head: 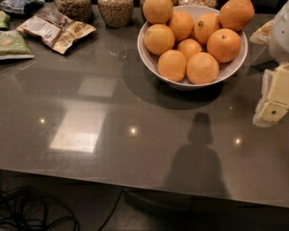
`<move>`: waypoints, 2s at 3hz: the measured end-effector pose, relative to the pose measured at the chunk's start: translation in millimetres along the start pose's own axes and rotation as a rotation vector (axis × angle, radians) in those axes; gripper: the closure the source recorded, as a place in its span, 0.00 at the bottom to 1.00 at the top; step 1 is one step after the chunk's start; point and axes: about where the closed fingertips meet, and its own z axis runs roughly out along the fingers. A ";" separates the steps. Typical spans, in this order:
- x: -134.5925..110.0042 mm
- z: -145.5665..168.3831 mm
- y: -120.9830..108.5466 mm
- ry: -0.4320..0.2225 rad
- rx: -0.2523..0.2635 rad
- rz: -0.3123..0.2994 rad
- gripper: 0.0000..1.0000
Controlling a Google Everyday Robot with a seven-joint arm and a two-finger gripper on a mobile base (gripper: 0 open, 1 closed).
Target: Pick orange from white bowl
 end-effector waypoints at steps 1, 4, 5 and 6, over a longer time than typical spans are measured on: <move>0.0 0.0 -0.1 0.000 0.000 0.000 0.00; -31.9 5.8 -82.1 -0.185 0.191 -0.243 0.00; -49.8 8.7 -127.8 -0.226 0.234 -0.387 0.00; -52.6 -2.6 -134.1 -0.232 0.265 -0.406 0.00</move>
Offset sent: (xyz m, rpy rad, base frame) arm 0.0123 0.0002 0.0012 0.0138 -0.0819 0.0163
